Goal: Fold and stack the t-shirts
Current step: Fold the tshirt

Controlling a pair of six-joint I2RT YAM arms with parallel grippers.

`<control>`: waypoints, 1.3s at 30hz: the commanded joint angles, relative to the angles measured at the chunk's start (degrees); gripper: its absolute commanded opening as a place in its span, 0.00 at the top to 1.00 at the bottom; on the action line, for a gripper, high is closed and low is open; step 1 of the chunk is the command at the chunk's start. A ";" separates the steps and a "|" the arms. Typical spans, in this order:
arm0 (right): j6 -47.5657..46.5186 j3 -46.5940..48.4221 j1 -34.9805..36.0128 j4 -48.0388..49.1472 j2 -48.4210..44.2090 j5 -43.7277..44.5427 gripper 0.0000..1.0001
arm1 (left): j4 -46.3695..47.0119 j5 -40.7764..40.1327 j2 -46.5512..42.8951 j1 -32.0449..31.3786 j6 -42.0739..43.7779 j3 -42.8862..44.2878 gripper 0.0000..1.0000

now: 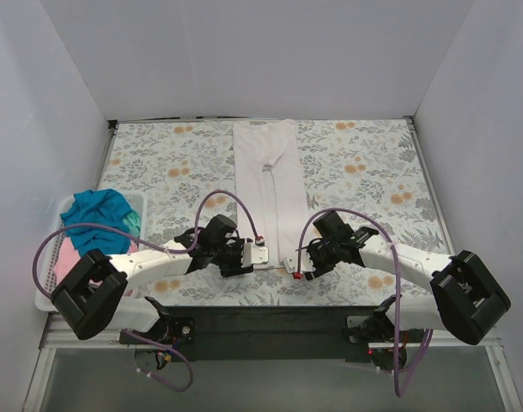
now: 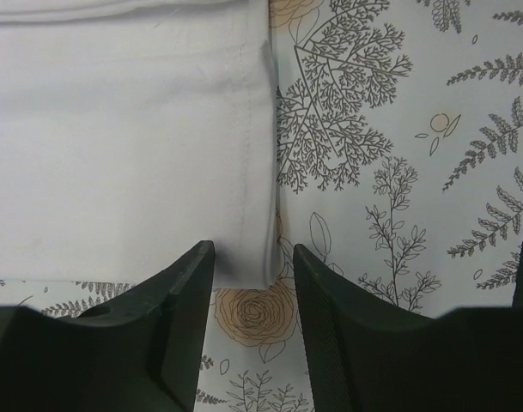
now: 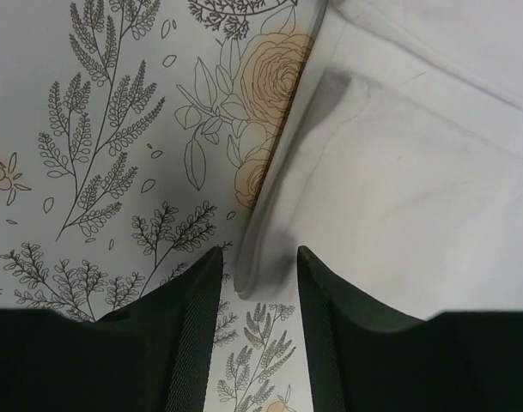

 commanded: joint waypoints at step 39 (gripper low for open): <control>0.42 27.51 -8.79 -6.96 12.39 -6.31 0.99 | -7.95 14.48 9.72 16.92 7.48 24.12 1.00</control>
